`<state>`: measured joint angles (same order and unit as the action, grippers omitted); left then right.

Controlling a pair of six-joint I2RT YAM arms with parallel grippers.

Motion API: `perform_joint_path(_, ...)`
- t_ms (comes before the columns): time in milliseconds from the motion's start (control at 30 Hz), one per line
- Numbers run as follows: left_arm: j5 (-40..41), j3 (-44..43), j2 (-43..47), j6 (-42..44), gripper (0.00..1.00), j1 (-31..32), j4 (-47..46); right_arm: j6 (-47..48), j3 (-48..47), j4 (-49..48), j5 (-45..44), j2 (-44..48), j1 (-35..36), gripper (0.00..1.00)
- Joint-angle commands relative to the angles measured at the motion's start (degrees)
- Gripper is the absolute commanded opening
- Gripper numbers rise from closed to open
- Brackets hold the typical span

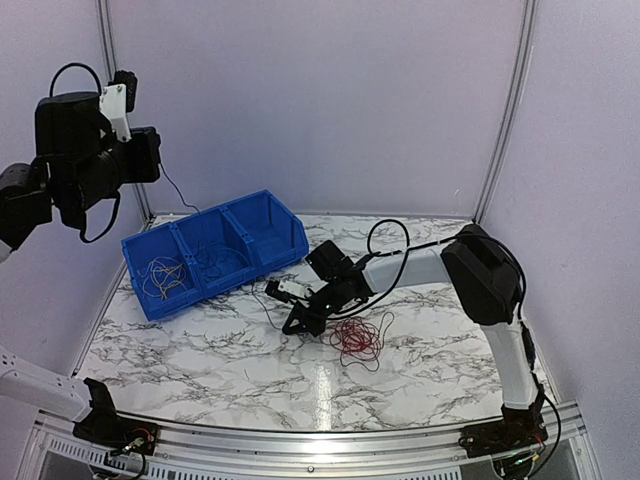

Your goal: Untangle the cables

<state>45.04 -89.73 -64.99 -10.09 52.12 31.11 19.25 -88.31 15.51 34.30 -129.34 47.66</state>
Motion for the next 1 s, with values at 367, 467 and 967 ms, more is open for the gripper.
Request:
perform_joint_path(367,5.7,-19.7,-4.2,13.9,0.0,-0.1,2.2,-0.8,0.3,6.8,-5.0,-6.0,-0.1,0.0)
perform_joint_path(467,5.5,-20.8,-5.1,14.7,0.0,-0.1,2.2,-0.7,0.1,7.0,-5.1,-6.0,-0.1,0.0)
perform_joint_path(967,3.7,-28.1,-14.0,18.8,0.0,-1.2,1.8,10.7,-1.9,19.0,-0.3,12.3,-1.5,0.53)
